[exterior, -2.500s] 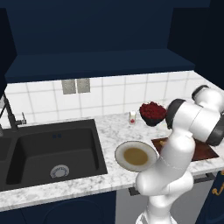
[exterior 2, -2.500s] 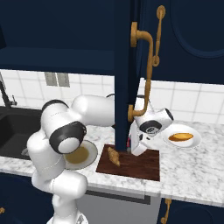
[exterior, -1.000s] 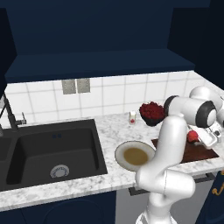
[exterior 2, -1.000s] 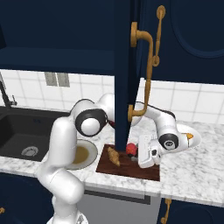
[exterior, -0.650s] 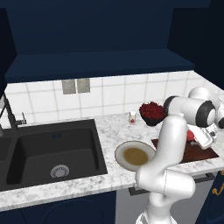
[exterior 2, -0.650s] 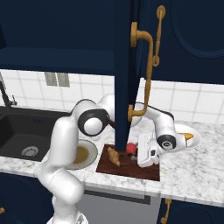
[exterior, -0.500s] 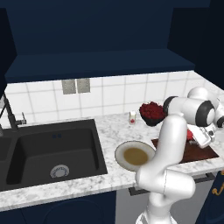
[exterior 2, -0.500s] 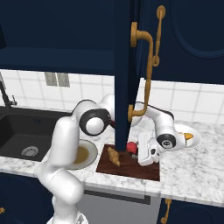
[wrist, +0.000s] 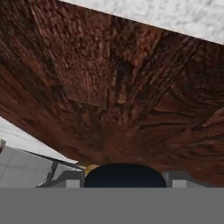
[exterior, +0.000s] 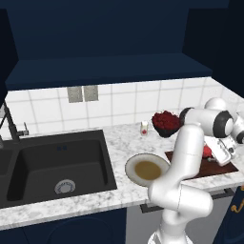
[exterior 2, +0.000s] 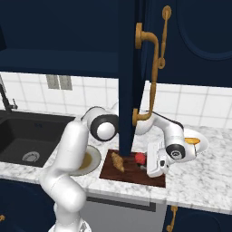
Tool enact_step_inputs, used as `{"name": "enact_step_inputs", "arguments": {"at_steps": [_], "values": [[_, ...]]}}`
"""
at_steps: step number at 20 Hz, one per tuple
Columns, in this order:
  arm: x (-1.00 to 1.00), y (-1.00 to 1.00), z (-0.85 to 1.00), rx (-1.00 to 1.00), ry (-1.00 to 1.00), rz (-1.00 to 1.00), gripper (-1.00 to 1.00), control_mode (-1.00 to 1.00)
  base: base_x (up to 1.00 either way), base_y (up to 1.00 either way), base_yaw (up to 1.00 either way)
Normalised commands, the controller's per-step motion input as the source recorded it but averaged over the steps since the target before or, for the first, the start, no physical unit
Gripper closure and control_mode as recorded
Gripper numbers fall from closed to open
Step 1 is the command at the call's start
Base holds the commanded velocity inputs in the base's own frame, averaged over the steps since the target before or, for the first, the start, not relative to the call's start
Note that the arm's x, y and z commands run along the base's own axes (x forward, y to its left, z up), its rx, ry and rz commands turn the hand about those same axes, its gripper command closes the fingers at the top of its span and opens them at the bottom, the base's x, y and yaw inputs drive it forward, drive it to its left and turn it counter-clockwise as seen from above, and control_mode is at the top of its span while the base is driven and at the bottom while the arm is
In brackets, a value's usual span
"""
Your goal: From the different types of pastries on the counter, select a croissant and place it on the cutting board. Then retrieve a jar of jam from the cabinet and place it alongside the croissant on the cutting board.
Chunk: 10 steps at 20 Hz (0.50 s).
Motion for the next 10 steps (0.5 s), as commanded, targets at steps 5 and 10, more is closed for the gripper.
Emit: {"name": "enact_step_inputs", "arguments": {"at_steps": [5, 10], "values": [[0.02, -0.01, -0.33, 0.00, 0.00, 0.00, 1.00, -1.00, 0.00, 0.00, 0.00], [0.02, 0.00, -0.37, 0.00, 0.00, 0.00, -1.00, -1.00, 0.00, 0.00, 0.00]]}}
